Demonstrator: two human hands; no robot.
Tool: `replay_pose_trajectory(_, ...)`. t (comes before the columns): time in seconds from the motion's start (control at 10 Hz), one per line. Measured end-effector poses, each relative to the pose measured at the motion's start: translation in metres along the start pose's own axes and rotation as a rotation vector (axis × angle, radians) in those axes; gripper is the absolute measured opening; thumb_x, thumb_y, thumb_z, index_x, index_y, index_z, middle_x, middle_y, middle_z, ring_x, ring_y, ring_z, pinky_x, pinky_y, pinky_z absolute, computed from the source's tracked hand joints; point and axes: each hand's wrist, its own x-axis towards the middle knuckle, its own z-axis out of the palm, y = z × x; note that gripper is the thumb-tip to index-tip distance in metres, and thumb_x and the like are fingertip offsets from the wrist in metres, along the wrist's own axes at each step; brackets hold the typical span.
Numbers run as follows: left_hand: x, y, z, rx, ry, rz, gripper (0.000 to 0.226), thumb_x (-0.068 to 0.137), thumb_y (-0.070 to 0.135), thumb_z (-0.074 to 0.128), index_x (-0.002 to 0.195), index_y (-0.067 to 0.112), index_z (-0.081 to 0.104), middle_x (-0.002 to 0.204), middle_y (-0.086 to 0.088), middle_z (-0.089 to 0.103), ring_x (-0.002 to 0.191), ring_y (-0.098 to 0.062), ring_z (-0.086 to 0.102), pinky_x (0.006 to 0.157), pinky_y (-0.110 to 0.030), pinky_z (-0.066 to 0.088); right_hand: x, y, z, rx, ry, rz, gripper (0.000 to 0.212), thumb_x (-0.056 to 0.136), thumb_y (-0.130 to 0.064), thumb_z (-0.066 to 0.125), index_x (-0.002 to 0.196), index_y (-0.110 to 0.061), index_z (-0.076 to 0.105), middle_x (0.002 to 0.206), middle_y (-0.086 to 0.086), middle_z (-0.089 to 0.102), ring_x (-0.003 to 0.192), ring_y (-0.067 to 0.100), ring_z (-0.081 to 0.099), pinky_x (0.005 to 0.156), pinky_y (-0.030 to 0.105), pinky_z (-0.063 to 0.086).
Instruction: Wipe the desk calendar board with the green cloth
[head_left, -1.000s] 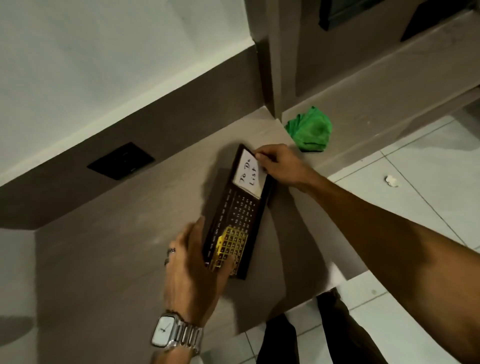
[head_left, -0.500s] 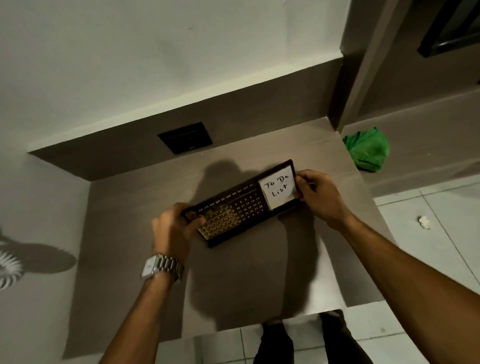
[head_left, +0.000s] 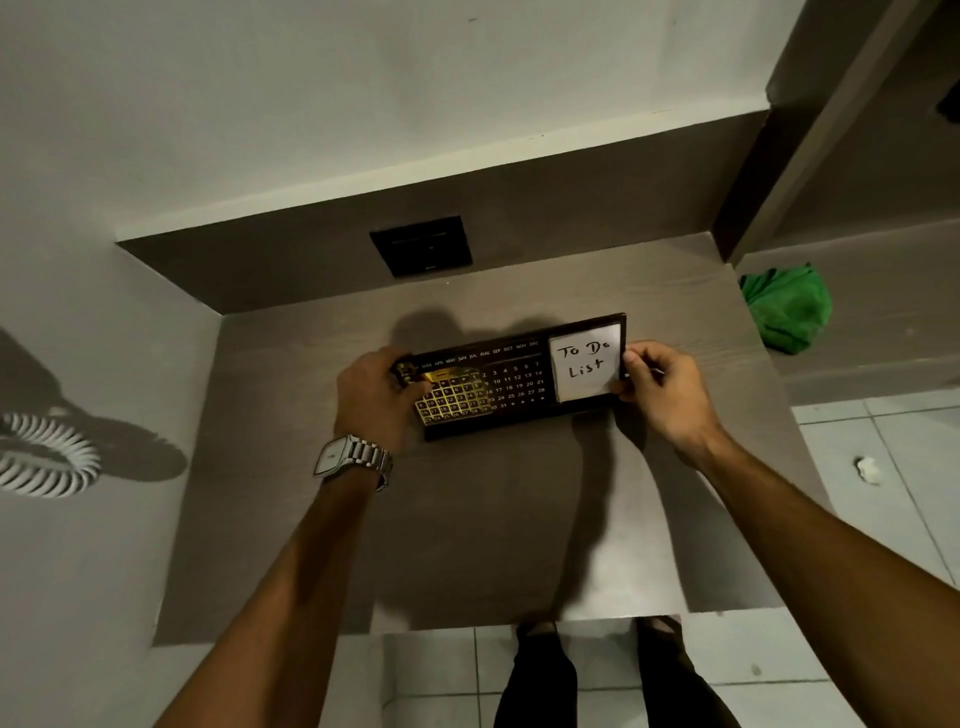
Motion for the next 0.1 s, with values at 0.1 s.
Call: replay_pose_trajectory(0.1,-0.0121,0.0038,-0.0124,0.058,0.039,-0.041,0.070,0.072,0.041,0.082,0.131,0.019,0.050,0.122,-0.008,0.063,0.108,-0.025,0.059,0.089,-0.044,0.052,-0.0043,-0.0016,-0.0062,0.035,0.065,0.064,0.021,0.102,-0.016,0.051,0.120,-0.016,0.063,0.114,0.008,0.069,0.095,0.022,0.069,0.080,0.037,0.060)
